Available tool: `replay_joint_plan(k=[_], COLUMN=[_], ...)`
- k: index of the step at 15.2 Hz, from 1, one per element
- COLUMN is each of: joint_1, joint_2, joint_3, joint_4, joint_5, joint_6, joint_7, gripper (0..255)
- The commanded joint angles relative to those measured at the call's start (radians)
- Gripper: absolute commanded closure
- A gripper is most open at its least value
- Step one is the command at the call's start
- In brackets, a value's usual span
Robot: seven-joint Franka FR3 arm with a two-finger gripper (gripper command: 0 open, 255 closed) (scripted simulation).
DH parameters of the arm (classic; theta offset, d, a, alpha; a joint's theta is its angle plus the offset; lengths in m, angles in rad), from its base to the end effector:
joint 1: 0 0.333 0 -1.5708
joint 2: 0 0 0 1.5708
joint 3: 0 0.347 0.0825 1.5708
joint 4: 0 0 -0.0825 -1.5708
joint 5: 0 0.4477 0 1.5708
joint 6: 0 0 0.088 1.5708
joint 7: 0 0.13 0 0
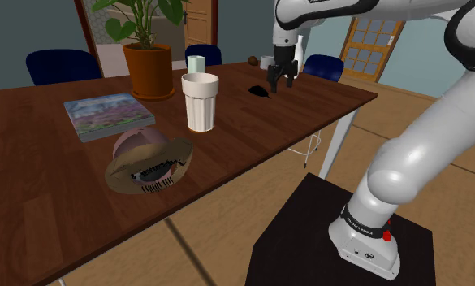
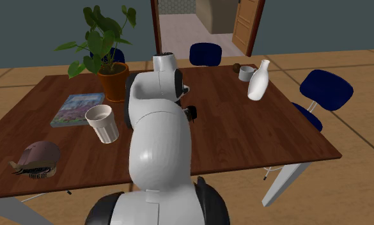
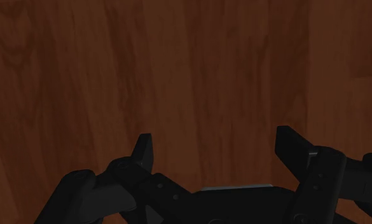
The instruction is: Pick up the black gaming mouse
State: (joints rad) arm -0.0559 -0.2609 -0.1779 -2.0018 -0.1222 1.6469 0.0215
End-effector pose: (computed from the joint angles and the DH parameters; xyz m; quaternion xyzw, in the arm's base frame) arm 0.5027 -0.1424 0.5553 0.9914 -0.1155 -0.0523 0.0326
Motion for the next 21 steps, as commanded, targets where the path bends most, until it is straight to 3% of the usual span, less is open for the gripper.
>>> replay_joint_plan(k=[1,9,17,21], joint_1=[-0.007,-0.056,-0.156,-0.151], joint_2=[0.077,0.402,0.767,0.758], joint_3=[-0.019,-0.077,-0.093,-0.091], joint_4=[0.054,0.378,0.844,0.775], joint_5=[0.01,0.087,0.186,0.184], joint_6=[0.023,0.015,-0.102,-0.042], joint_7=[-0.019,-0.111,-0.178,-0.176], gripper=[0,0,0,0])
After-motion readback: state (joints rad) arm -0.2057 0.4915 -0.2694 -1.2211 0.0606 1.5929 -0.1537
